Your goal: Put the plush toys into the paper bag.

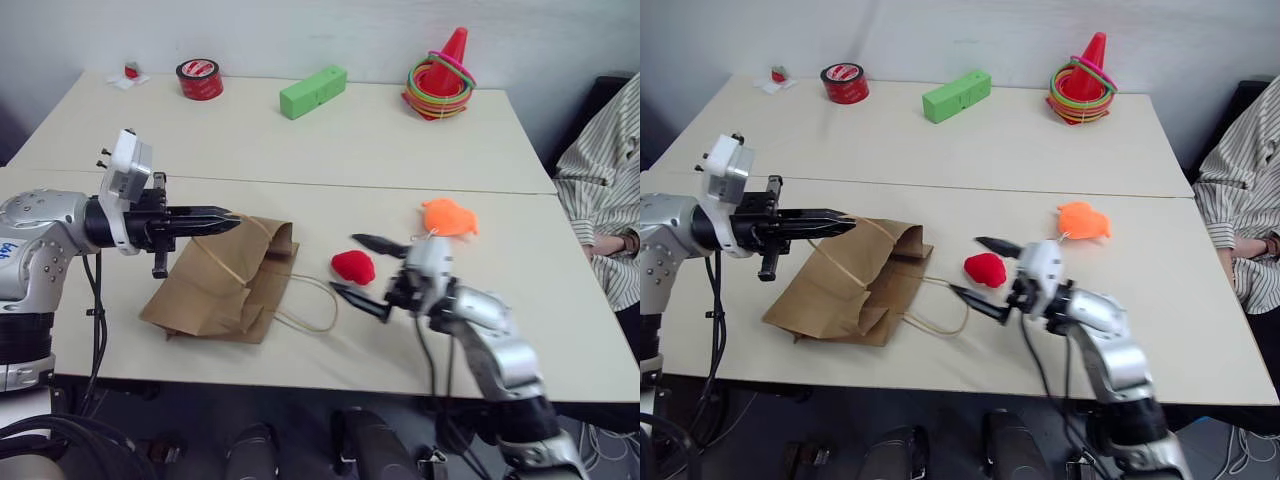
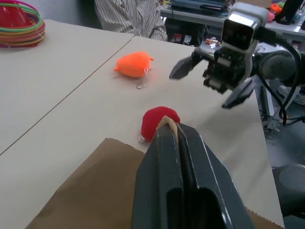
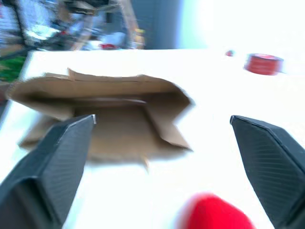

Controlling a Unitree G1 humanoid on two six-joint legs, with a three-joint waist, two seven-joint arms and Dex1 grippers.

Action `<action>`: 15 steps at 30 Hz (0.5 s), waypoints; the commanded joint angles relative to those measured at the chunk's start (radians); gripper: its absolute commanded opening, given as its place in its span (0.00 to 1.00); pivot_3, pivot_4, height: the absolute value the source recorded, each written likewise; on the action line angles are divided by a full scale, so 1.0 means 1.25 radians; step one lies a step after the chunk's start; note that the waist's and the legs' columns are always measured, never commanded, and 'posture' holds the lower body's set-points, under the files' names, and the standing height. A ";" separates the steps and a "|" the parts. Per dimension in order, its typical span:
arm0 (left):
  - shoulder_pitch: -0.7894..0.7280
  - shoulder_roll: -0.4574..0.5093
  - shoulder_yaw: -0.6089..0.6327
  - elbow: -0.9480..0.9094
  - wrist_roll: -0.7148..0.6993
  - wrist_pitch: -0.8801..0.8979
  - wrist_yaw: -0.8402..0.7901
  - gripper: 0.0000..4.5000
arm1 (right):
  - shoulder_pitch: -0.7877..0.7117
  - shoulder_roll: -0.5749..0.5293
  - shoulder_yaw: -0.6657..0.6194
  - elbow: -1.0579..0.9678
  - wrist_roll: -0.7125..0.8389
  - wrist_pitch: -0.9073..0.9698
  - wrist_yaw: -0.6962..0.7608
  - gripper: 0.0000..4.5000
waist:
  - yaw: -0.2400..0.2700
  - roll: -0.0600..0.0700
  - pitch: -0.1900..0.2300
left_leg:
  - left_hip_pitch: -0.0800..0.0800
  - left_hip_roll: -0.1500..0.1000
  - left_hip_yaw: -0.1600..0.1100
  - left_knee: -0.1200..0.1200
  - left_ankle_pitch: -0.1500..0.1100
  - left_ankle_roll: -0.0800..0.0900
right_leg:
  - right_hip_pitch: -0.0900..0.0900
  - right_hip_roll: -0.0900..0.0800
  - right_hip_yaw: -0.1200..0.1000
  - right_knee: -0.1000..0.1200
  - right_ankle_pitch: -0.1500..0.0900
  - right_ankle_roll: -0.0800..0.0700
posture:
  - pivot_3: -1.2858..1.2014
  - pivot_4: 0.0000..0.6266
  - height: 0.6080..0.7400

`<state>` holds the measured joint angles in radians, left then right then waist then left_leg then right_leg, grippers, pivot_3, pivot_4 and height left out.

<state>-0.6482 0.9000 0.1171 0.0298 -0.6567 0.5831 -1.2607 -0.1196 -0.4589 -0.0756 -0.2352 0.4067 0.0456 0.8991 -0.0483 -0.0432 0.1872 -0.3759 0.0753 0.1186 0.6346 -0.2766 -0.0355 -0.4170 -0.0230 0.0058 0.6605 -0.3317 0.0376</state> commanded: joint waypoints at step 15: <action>-0.067 -0.003 -0.018 0.020 0.047 -0.036 -0.036 0.00 | -0.161 -0.158 -0.089 0.353 -0.236 0.046 -0.177 1.00 | -0.037 0.005 0.004 | 0.007 -0.003 0.001 -0.004 0.007 0.002 | 0.003 0.000 0.003 0.002 0.003 0.001 | 0.52 0.24 1.00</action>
<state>-0.7140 0.8851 0.0883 0.0593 -0.6080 0.5547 -1.2968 -0.2703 -0.6369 -0.2182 0.1438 0.1486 0.0964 0.6703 -0.0944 -0.0368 0.1919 -0.3674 0.0710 0.1188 0.6303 -0.2675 -0.0348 -0.4130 -0.0217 0.0095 0.6636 -0.3273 0.0386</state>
